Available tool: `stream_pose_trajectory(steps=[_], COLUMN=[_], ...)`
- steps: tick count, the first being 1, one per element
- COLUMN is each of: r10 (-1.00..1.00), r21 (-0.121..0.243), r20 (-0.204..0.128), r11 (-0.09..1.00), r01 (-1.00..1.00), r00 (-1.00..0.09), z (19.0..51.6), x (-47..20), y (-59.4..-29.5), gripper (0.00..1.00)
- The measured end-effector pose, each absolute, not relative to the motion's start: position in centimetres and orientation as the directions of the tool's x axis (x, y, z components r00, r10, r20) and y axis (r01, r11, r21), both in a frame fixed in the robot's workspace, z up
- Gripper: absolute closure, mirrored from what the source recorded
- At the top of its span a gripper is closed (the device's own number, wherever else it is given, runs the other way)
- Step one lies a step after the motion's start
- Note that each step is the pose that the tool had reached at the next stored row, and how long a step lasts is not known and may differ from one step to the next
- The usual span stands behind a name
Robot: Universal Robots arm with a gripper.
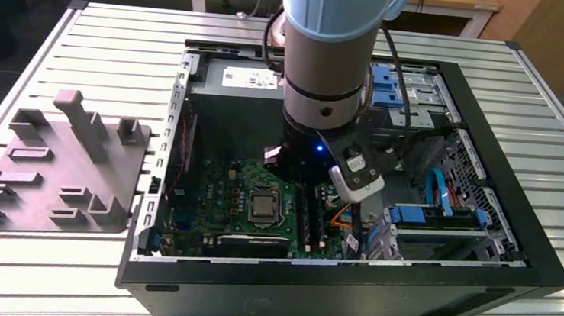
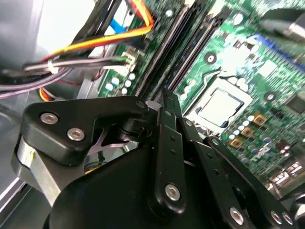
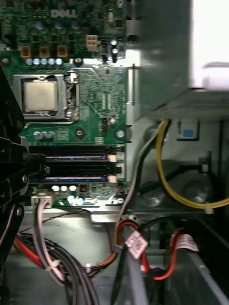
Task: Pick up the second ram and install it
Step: 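Press down the second ram until it locks into place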
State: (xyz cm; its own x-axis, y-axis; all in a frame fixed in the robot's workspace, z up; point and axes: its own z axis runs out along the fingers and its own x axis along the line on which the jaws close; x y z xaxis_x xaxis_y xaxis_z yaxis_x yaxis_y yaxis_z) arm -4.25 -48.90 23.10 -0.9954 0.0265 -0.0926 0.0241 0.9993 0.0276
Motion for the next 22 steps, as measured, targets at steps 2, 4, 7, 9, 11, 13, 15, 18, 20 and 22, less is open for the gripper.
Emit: stream_pose_trajectory(steps=[2,4,7,9,11,13,15,18,20,22], r10=[0.027,0.027,0.028,0.028,0.028,0.028,0.028,0.028,0.028,0.028], r21=[0.027,0.027,0.027,0.027,0.027,0.027,0.027,0.027,0.027,0.027], r20=[-0.092,-0.092,-0.092,-0.092,-0.092,-0.092,-0.092,-0.092,-0.092,-0.092], r11=[0.999,0.999,0.999,0.999,0.999,0.999,0.999,0.999,0.999,0.999], r01=[0.025,0.025,0.025,0.025,0.026,0.025,0.025,0.025,0.025,0.025], r00=[-0.995,-0.995,-0.995,-0.995,-0.995,-0.995,-0.995,-0.995,-0.995,-0.995], z=[23.1,23.1,23.1,23.0,23.0,23.0,22.9,22.9,22.7,22.6], x=[-4.2,-4.2,-4.2,-4.3,-4.3,-4.2,-4.2,-4.2,-4.2,-4.2], y=[-49.4,-49.8,-50.3,-50.6,-50.6,-50.6,-50.9,-51.0,-51.0,-51.0], gripper=[0.90,0.90,0.90,0.90,0.90,0.90,0.90,0.90,0.90,0.90])
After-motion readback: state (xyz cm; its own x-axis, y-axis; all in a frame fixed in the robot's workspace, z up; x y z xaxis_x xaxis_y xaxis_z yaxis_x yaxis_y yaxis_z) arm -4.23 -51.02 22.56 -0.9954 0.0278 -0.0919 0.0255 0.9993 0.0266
